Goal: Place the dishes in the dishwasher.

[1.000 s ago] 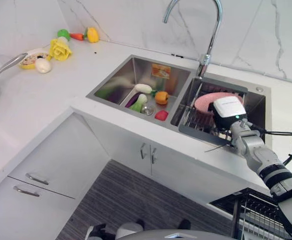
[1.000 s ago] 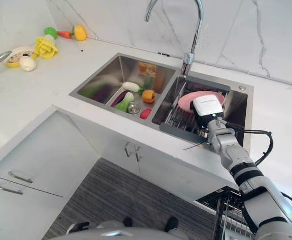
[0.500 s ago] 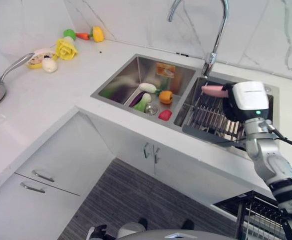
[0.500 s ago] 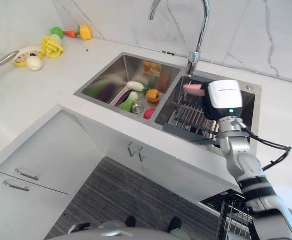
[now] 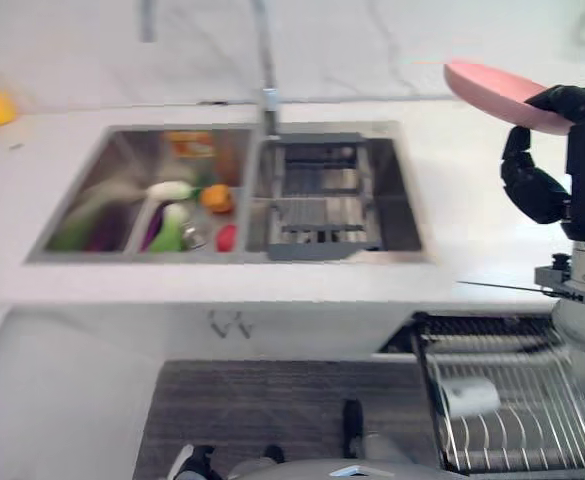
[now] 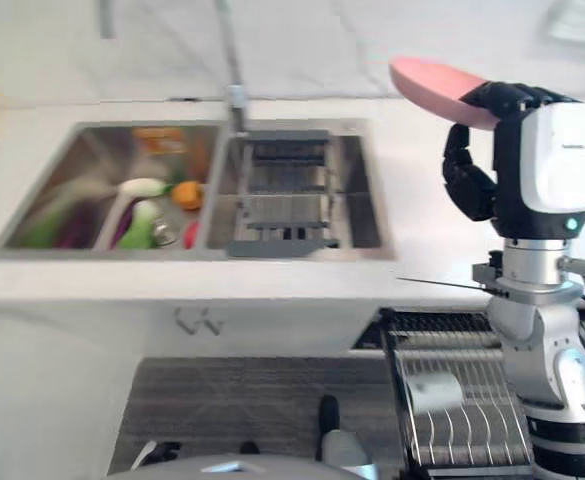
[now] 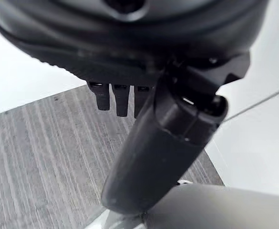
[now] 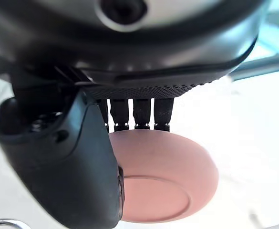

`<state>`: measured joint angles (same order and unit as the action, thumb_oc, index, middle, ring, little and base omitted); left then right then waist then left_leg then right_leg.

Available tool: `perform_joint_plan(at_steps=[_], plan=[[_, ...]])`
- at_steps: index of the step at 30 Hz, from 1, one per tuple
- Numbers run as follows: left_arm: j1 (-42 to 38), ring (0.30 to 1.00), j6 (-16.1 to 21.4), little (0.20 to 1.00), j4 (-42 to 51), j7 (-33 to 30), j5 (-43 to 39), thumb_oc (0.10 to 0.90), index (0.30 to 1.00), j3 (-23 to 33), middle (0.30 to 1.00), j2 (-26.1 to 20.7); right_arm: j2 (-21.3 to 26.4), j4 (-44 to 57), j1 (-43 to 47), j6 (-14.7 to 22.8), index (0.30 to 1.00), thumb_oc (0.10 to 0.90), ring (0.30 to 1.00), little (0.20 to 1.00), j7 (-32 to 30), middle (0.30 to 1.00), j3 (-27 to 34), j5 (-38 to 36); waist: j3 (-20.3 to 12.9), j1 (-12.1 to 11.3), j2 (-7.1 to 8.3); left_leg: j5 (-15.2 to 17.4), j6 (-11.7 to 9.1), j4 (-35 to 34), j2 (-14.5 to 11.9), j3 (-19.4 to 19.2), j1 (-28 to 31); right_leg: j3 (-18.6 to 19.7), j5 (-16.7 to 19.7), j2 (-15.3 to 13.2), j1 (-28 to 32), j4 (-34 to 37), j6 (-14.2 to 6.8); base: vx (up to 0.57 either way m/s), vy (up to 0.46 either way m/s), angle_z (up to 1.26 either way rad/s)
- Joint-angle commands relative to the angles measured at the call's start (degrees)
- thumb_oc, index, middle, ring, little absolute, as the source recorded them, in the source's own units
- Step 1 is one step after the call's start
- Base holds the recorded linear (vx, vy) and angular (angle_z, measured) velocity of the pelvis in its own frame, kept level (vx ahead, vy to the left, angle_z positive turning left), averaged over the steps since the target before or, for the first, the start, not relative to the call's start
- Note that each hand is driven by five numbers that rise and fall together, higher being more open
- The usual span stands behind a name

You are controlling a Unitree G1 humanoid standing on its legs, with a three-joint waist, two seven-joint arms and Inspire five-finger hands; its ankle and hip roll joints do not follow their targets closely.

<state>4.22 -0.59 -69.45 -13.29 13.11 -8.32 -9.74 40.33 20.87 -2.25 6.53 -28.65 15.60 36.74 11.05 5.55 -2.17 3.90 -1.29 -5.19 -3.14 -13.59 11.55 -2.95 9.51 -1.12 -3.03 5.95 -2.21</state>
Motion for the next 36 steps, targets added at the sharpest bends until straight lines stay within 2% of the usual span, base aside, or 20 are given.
perform_joint_plan(at_steps=[1, 5, 7, 14, 16, 24, 26, 27, 28, 30, 32, 36], plan=[[-3.41, 0.9, 2.57, 0.9, -1.79, 0.0, 0.83, 0.8, 0.9, -0.05, 0.9, -0.63, 2.26, 5.81, 3.75, 2.44, 0.3, 0.4, 0.3, 0.3, -2.01, 0.3, 3.81, -2.09, -2.76, 0.61, 2.32, -1.79, -2.09, 0.19, -1.71, -1.61, -2.39, 2.33, -9.63, -4.12, 6.87, -0.95, -6.04, 0.01, 0.062, -1.11], [-3.14, 0.9, 3.1, 0.9, -0.95, -0.05, 0.19, 0.8, 0.9, 1.52, 0.9, -1.09, 3.21, 6.62, -2.13, 2.86, 0.3, 0.4, 0.3, 0.3, -0.54, 0.3, 7.27, -1.97, -2.83, 3.81, 2.32, -0.93, -1.89, 0.19, -2.1, -6.26, -1.27, 6.71, -8.59, -3.3, 4.77, -0.95, -6.65, 0.04, 0.062, -0.86], [-3.69, 0.9, 3.45, 0.9, -0.18, -0.34, -1.14, 0.8, 0.9, 2.13, 0.9, -0.94, 1.64, 5.72, -5.22, 3.07, 0.3, 0.4, 0.3, 0.3, 0.4, 0.3, 7.05, -2.96, -2.53, 5.7, 2.06, -0.6, -1.76, 0.19, -2.12, -8.1, -0.74, 8.54, -8.12, -2.85, 3.8, -1.1, -6.77, 0.01, 0.046, -0.83], [-4.89, 0.9, 4.1, 0.9, 1.98, -0.56, -2.71, 0.8, 0.9, 1.24, 0.9, 0.29, -3.18, 1.77, -10.27, 1.13, 0.3, 0.4, 0.3, 0.3, 1.89, 0.3, 2.84, 0.44, -1.32, 7.08, 1.77, -0.06, -1.57, 0.19, -2.02, -9.3, 0.34, 9.69, -8.01, -2.61, 3.66, -1.45, -6.65, 0.01, 0.019, -0.32], [-5.02, 0.9, 4.22, 0.9, 2.66, -0.44, -2.79, 0.8, 0.9, 0.11, 0.9, 0.57, -5.01, -0.73, -10.85, 1.03, 0.3, 0.4, 0.3, 0.3, 2.03, 0.3, 0.61, -0.51, -0.66, 7.11, 1.62, -0.14, -1.59, 0.19, -2.03, -8.99, 0.35, 9.33, -8.03, -2.72, 3.79, -1.54, -6.6, -0.03, 0.003, -0.02], [-5.34, 0.9, 3.78, 0.9, 1.81, 0.09, -1.04, 0.8, 0.9, -1.36, 0.9, -0.33, -4.05, -15.96, -8.21, -2.92, 0.3, 0.4, 0.3, 0.3, 0.65, 0.3, -6.39, 2.49, 2.68, 4.81, 1.1, -0.91, -1.95, 0.55, -2.13, -6.89, -1.03, 6.68, -8.06, -3.57, 3.87, -1.77, -6.5, -0.06, -0.018, 0.16], [-5.6, 0.9, 3.65, 0.9, 1.29, -0.13, -1.03, 0.8, 0.9, -1.36, 0.9, -0.9, -3.35, -22.29, -5.5, -4.26, 0.3, 0.4, 0.3, 0.3, -0.62, 0.3, -9.02, 2.89, 3.73, 3.81, 1.08, -1.18, -2.02, 0.85, -2.19, -6.39, -1.61, 5.88, -7.98, -3.78, 3.81, -1.88, -6.34, -0.09, -0.033, 0.24], [-5.77, 0.9, 3.48, 0.9, 0.42, -0.07, -0.25, 0.8, 0.9, -1.88, 0.9, -1.83, -1.7, -29.52, -1.93, -6.85, 0.3, 0.4, 0.3, 0.3, -1.13, 0.3, -12.05, 5.36, 4.7, 2.16, 0.87, -1.31, -2.16, 1.32, -2.26, -6.02, -2.17, 4.94, -7.97, -4.05, 3.84, -1.98, -6.22, -0.09, -0.04, 0.07], [-5.83, 0.9, 3.49, 0.9, 0.21, -0.08, -0.14, 0.8, 0.9, -1.78, 0.9, -1.99, -1.17, -32.42, -0.13, -7.63, 0.3, 0.4, 0.3, 0.3, -1.9, 0.3, -13.23, 6.13, 5.06, 1.83, 0.83, -1.3, -2.24, 1.59, -2.31, -5.83, -2.34, 4.66, -7.98, -4.13, 3.92, -1.99, -6.17, -0.08, -0.042, 0.0], [-6.01, 0.9, 3.52, 0.9, 0.04, -0.12, -0.21, 0.8, 0.9, -1.72, 0.9, -2.16, -0.39, -35.91, 1.95, -8.49, 0.3, 0.4, 0.3, 0.3, -2.66, 0.3, -14.73, 6.77, 5.39, 1.5, 0.75, -1.29, -2.34, 1.91, -2.4, -5.65, -2.49, 4.38, -7.96, -4.24, 4.09, -1.94, -6.16, -0.02, -0.013, 0.08], [-5.84, 0.9, 3.52, 0.9, -0.43, -0.35, -0.62, 0.8, 0.9, -2.14, 0.9, -2.61, 0.01, -44.1, 5.68, -10.07, 0.3, 0.4, 0.3, 0.3, -2.8, 0.3, -18.21, 6.51, 5.68, 0.09, 0.39, -1.43, -2.62, 2.02, -2.5, -5.09, -2.44, 3.4, -8.15, -4.57, 4.96, -1.8, -6.13, 0.0, -0.017, 0.44], [-5.68, 0.9, 3.61, 0.9, -0.66, -0.44, -1.65, 0.8, 0.9, -2.44, 0.9, -2.47, -0.33, -50.96, 8.81, -10.95, 0.3, 0.4, 0.3, 0.3, -2.61, 0.3, -21.36, 5.67, 5.65, -0.93, -0.1, -1.81, -2.89, 1.55, -2.39, -4.26, -2.13, 1.77, -8.51, -4.97, 6.23, -1.42, -6.15, 0.02, -0.013, 0.14]])
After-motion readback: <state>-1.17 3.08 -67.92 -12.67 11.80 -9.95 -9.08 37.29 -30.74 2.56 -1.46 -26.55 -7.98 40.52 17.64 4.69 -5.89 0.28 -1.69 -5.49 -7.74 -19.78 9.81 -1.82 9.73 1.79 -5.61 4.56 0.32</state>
